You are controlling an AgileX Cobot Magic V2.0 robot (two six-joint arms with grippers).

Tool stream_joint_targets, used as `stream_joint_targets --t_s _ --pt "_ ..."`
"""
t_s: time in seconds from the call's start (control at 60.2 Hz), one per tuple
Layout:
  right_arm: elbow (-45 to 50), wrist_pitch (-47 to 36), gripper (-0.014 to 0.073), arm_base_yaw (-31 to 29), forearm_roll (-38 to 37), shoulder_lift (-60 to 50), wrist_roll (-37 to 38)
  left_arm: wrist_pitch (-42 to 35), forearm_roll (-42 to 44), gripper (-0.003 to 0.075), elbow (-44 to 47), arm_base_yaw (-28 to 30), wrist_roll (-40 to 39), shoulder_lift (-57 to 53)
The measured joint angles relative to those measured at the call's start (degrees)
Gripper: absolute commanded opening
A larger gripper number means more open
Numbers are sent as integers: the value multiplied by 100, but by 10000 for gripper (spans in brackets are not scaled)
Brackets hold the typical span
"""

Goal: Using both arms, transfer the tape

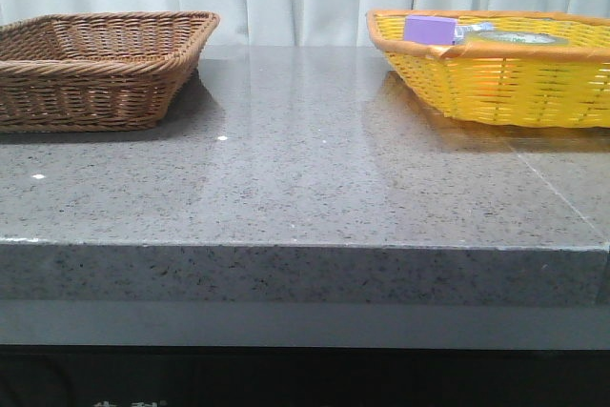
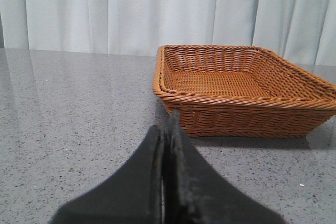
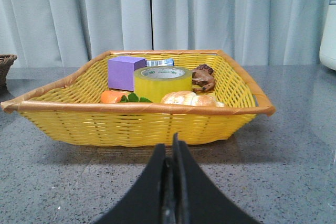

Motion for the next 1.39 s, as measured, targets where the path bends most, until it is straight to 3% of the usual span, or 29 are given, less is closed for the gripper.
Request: stream_joint_targets --t_s 0.199,0.382,0.647,0.913,1.046,1.394 --pt "-49 -130 -70 0 0 0 0 -177 -109 -20 0 0 0 0" --pt "-829 310 -70 0 0 0 0 -135 -207 -20 -186 0 0 0" --pt "-2593 1818 -70 0 0 247 0 1511 -241 -20 -2140 0 0 126" --pt "-4159 3000 -70 0 0 1469 0 3293 -241 -20 -4041 -30 0 1336" --pt "-4554 3395 -70 0 0 1982 0 3455 -245 -20 -4319 -140 0 1855" --pt "-4491 3883 -70 0 0 2874 0 3683 -350 -20 -4318 -539 0 2527"
